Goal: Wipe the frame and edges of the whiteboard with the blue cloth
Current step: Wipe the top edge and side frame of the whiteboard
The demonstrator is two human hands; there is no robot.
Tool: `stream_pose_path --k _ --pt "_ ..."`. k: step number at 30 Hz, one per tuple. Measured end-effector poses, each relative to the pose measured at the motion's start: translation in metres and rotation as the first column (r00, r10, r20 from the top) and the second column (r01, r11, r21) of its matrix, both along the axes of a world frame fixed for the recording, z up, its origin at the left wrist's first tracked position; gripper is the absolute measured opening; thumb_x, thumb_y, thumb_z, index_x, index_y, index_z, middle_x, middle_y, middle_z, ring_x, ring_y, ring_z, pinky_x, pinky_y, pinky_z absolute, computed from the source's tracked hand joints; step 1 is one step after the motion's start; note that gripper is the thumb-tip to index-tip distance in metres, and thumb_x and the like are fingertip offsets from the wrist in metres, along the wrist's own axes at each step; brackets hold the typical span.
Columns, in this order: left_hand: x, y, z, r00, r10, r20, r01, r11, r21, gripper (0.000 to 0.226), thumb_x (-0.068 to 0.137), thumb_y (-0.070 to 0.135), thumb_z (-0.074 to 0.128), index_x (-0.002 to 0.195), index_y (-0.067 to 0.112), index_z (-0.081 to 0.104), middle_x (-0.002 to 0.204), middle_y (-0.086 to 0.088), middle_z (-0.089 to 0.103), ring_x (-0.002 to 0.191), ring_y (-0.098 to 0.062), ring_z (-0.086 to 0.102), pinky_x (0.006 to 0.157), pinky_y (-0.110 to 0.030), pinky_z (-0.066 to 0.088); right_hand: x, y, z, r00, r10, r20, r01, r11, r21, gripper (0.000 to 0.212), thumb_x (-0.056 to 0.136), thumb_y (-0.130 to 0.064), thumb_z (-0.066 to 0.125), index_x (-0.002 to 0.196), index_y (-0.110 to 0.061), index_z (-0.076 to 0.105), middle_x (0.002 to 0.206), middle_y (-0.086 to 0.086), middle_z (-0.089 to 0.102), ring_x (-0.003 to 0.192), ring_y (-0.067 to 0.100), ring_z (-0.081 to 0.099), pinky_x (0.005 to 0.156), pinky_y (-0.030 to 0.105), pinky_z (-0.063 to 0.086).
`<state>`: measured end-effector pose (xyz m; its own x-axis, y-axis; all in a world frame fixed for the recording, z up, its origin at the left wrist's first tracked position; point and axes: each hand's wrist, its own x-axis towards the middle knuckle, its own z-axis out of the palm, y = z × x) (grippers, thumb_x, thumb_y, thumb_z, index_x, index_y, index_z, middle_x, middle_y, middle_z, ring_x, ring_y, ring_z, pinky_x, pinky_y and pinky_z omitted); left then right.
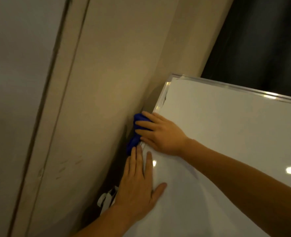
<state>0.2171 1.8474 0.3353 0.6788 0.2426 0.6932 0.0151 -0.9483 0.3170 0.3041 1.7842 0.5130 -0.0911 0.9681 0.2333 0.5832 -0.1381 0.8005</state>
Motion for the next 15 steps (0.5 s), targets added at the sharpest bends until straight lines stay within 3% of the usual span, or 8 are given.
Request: stream_pose_path --k 2,4,5,7,9,10,13,15 --pt "0.003 -0.001 0.004 1.0 0.018 0.013 -0.019 0.999 0.031 0.096 0.086 0.08 0.014 0.152 0.016 -0.017 0.16 -0.014 -0.021 0.148 -0.032 -0.017 0.12 -0.048 0.004 0.021 -0.003 0.042 0.994 -0.109 0.009 0.104 0.966 0.238 0.04 0.101 -0.034 0.042 0.136 -0.02 0.055 0.148 0.007 0.046 0.145 0.034 0.023 0.118 0.048 0.019" --pt "0.006 -0.001 0.011 0.999 0.037 -0.014 -0.037 0.999 0.034 0.1 0.084 0.08 0.023 0.154 0.01 0.009 0.161 -0.02 0.006 0.147 -0.039 0.009 0.115 -0.053 0.023 0.033 -0.006 0.074 0.969 -0.216 -0.122 0.248 0.834 0.493 0.045 0.102 -0.039 0.036 0.143 -0.023 0.043 0.155 0.006 0.034 0.148 0.036 0.009 0.119 0.052 0.011" --pt "0.009 -0.002 0.014 0.999 0.041 -0.024 -0.04 0.999 0.036 0.101 0.082 0.081 0.027 0.151 0.007 0.024 0.158 -0.021 0.022 0.143 -0.041 0.023 0.111 -0.053 0.031 0.034 -0.003 0.073 0.96 -0.231 -0.158 0.28 0.798 0.534 0.048 0.102 -0.044 0.03 0.145 -0.024 0.039 0.157 0.005 0.03 0.148 0.035 0.003 0.119 0.053 0.009" --pt "0.018 -0.001 0.022 0.999 0.046 -0.027 -0.044 0.997 0.063 0.101 0.077 0.082 0.035 0.144 0.006 0.041 0.15 -0.021 0.039 0.137 -0.043 0.036 0.112 -0.051 0.032 0.032 0.006 0.055 0.983 -0.164 -0.083 0.184 0.897 0.401 0.05 0.101 -0.048 0.026 0.144 -0.027 0.041 0.156 0.003 0.033 0.148 0.034 0.003 0.119 0.054 0.008" --pt "0.028 0.003 0.033 0.999 0.036 0.013 -0.037 0.993 0.112 0.1 0.076 0.082 0.034 0.139 0.005 0.044 0.145 -0.021 0.046 0.136 -0.042 0.038 0.115 -0.043 0.015 0.032 0.003 0.038 0.995 -0.094 -0.03 0.098 0.985 0.144 0.047 0.101 -0.049 0.028 0.14 -0.03 0.047 0.152 -0.001 0.04 0.149 0.03 0.009 0.119 0.052 0.011" --pt "0.03 0.006 0.04 0.999 0.033 0.032 -0.037 0.99 0.135 0.097 0.078 0.081 0.029 0.137 0.004 0.042 0.142 -0.022 0.049 0.134 -0.042 0.041 0.113 -0.039 0.01 0.036 0.002 0.046 0.995 -0.102 -0.001 0.101 0.99 0.102 0.047 0.101 -0.048 0.028 0.14 -0.031 0.047 0.152 -0.002 0.04 0.149 0.029 0.01 0.119 0.051 0.013" --pt "0.038 0.008 0.071 0.999 0.031 -0.009 -0.03 0.99 0.138 0.093 0.082 0.077 0.019 0.135 0.004 0.043 0.139 -0.02 0.052 0.126 -0.039 0.052 0.112 -0.04 0.019 0.061 0.008 0.106 0.984 -0.175 0.033 0.153 0.925 0.347 0.049 0.102 -0.047 0.025 0.145 -0.03 0.04 0.156 -0.002 0.033 0.149 0.029 0.006 0.12 0.051 0.006" --pt "0.045 0.009 0.099 0.999 0.039 -0.003 -0.039 0.993 0.111 0.1 0.081 0.08 0.016 0.144 0.005 0.038 0.151 -0.018 0.038 0.135 -0.037 0.042 0.116 -0.04 0.024 0.069 0.018 0.137 0.972 -0.235 -0.015 0.212 0.85 0.482 0.049 0.102 -0.046 0.024 0.143 -0.029 0.043 0.156 -0.001 0.034 0.149 0.03 0.005 0.119 0.05 0.001"
